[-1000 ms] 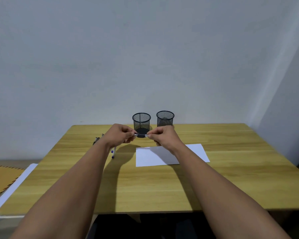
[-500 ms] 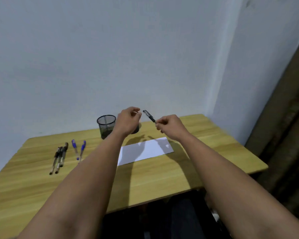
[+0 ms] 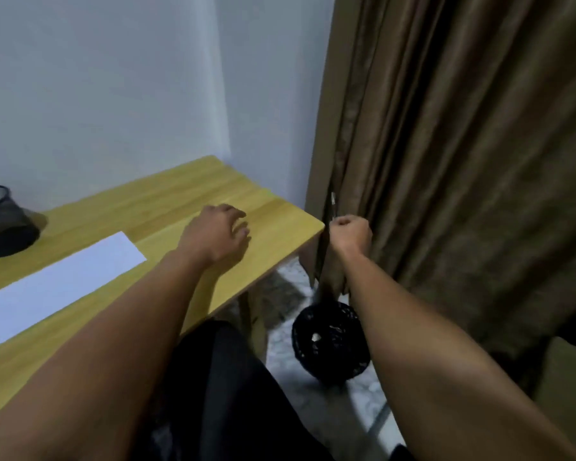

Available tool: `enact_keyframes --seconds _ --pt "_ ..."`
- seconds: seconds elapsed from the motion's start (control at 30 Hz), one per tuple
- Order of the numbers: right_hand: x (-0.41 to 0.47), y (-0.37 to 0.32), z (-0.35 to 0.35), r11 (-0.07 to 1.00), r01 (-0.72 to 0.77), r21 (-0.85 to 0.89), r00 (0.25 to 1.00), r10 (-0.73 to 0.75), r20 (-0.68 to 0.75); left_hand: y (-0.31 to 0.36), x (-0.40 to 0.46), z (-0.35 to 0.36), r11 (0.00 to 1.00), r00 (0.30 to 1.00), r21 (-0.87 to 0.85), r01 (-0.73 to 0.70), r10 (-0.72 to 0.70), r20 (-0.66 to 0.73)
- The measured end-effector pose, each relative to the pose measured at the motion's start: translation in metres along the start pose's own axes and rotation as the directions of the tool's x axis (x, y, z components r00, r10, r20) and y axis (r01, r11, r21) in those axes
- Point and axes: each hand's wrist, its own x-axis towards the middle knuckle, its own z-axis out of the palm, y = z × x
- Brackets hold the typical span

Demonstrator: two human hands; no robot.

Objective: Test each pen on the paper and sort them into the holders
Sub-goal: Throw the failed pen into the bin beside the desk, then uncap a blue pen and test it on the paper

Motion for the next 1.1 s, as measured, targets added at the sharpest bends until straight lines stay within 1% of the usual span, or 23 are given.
enact_keyframes --seconds 0.07,0.13,0.23,0.3,0.37,0.47,0.53,0.73,0.8,0.9,1.0,1.1 --pt "0.005 0.05 -0.006 0.99 -0.109 -0.094 0.993 0.114 0.042 0.01 0.008 0.015 0.999 1.0 0.023 -0.022 0.022 0.011" --pt "0.005 0.099 -0.006 0.955 -0.205 -0.212 0.971 0.226 0.075 0.013 0.016 0.029 0.999 1.0 0.05 -0.02 0.019 0.006" --pt "0.003 0.161 -0.003 0.898 -0.298 -0.324 0.934 0.345 0.096 0.014 0.027 0.039 0.997 1.0 0.076 -0.001 0.002 -0.007" --pt "0.008 0.188 0.002 0.875 -0.313 -0.37 0.921 0.375 0.109 0.011 0.032 0.042 0.996 1.0 0.093 0.015 -0.014 -0.006" --pt "0.014 0.201 0.006 0.858 -0.297 -0.42 0.917 0.378 0.124 0.007 0.035 0.044 0.995 1.0 0.093 0.022 -0.021 -0.006" --pt "0.019 0.201 0.01 0.835 -0.283 -0.472 0.912 0.386 0.137 0.002 0.037 0.049 0.997 0.999 0.073 0.018 -0.016 -0.028" --pt "0.022 0.194 0.012 0.835 -0.289 -0.469 0.914 0.386 0.125 0.001 0.038 0.051 0.997 0.999 0.072 0.015 -0.012 -0.036" --pt "0.025 0.146 0.006 0.907 -0.227 -0.354 0.955 0.279 0.103 0.002 0.036 0.049 0.997 1.0 0.07 0.012 -0.011 -0.02" --pt "0.023 0.122 0.0 0.927 -0.172 -0.332 0.969 0.22 0.113 0.006 0.034 0.045 0.996 0.999 0.085 0.012 -0.015 0.028" --pt "0.015 0.08 -0.011 0.941 -0.072 -0.33 0.991 0.104 0.08 0.011 0.025 0.028 0.992 0.991 0.126 0.024 -0.04 0.127" --pt "-0.001 0.036 -0.015 0.941 0.044 -0.336 0.998 -0.024 0.064 0.011 0.003 0.002 0.989 0.991 0.128 0.077 -0.091 0.101" --pt "-0.025 -0.007 -0.007 0.91 0.181 -0.372 0.982 -0.144 0.125 -0.005 -0.03 -0.027 0.974 0.979 0.137 0.183 -0.193 0.06"
